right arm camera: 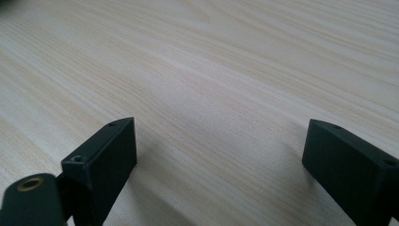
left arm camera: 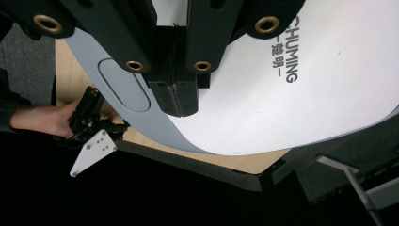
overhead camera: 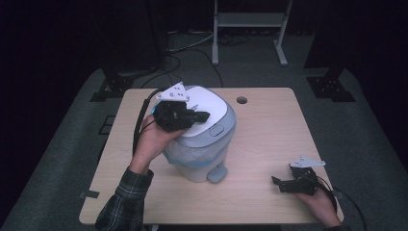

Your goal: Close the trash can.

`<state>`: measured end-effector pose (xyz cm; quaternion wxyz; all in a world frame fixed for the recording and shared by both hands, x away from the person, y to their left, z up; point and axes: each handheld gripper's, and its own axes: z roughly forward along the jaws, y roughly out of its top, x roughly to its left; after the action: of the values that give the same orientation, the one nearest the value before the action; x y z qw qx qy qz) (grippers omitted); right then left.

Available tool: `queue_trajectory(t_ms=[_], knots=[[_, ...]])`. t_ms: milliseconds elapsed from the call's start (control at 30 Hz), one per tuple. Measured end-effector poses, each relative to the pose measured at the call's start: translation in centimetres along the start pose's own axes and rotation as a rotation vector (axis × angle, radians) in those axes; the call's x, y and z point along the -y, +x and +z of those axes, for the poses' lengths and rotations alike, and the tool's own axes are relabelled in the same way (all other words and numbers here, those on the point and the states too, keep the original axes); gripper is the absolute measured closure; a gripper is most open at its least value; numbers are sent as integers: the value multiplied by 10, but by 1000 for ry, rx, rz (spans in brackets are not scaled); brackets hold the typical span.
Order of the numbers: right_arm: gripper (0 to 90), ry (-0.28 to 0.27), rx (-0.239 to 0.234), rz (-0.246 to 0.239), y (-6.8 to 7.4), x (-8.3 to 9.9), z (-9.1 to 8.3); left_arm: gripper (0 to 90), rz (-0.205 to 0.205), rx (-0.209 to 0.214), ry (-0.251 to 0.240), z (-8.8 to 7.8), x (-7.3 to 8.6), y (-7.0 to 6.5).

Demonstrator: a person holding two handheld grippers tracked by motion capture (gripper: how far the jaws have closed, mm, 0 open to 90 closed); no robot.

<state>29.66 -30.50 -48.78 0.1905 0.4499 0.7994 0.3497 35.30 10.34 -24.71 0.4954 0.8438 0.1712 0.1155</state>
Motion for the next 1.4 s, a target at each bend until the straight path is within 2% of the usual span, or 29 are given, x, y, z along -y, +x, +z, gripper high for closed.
queue_trajectory(t_ms=[67,367,500,600,700,800,900,1100,1233,1400], knots=[[93,0,0,0,0,0,0,900,3,-3,15,2,1,0],[95,0,2,4,0,0,-1,900,13,7,7,0,1,-1],[95,0,2,3,0,0,0,833,-1,14,-14,-7,4,-3],[95,1,2,3,0,0,-1,751,-10,-4,-31,-17,4,-4],[95,1,2,3,0,0,-1,628,-21,-31,-48,-29,8,-7],[95,0,2,3,0,0,0,500,-50,-60,-55,-42,15,-8],[95,0,2,3,1,0,0,400,-76,-68,-56,-53,24,-9],[95,1,2,3,1,0,0,202,-89,-116,-48,-75,44,-17],[95,1,2,4,1,0,0,146,-87,-160,-58,-91,59,-22],[95,1,2,3,0,0,-1,70,-87,-227,-56,-100,83,-27]])
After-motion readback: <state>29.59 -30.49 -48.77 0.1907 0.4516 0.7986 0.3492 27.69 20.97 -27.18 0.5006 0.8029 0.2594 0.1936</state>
